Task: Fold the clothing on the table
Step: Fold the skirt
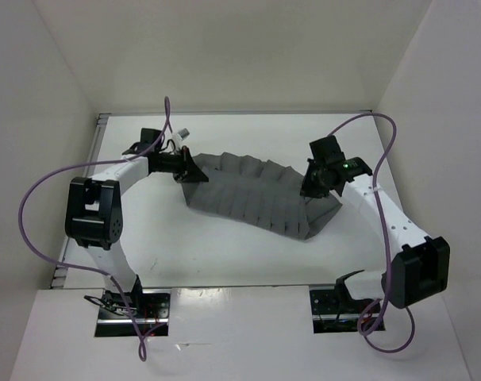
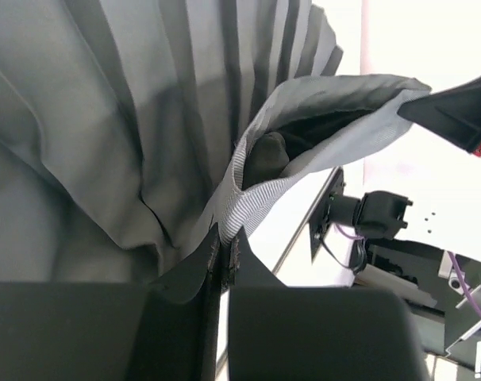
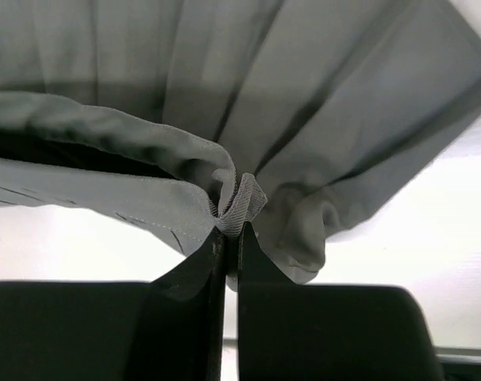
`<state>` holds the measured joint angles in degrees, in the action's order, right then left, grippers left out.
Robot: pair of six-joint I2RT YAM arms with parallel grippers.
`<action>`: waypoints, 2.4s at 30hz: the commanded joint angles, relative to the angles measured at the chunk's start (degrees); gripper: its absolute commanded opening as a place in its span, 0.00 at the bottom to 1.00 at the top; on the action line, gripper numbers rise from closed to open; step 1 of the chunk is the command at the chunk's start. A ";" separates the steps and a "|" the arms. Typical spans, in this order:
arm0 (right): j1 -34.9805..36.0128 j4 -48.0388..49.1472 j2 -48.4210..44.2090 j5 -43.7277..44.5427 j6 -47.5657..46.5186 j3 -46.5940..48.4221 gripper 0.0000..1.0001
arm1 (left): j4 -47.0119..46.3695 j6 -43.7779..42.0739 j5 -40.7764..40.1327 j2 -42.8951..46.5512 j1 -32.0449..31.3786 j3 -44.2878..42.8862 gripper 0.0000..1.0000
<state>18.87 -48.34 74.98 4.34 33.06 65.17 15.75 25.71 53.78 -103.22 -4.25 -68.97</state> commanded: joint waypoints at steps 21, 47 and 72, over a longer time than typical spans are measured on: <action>2.57 -11.15 -23.64 -9.27 10.09 -4.08 0.00 | 7.89 -1.81 6.25 27.27 2.49 9.56 0.01; -1.73 -4.40 5.15 10.51 7.82 -0.75 0.00 | -2.21 0.92 -5.61 -6.01 0.74 -5.73 0.01; -2.26 -9.23 -4.22 -2.48 12.02 -5.91 0.70 | 8.50 -2.15 0.44 4.25 -5.67 -10.68 0.13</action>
<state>16.47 -55.86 72.66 8.40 41.43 63.44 20.60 26.79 47.97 -99.13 -6.63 -84.60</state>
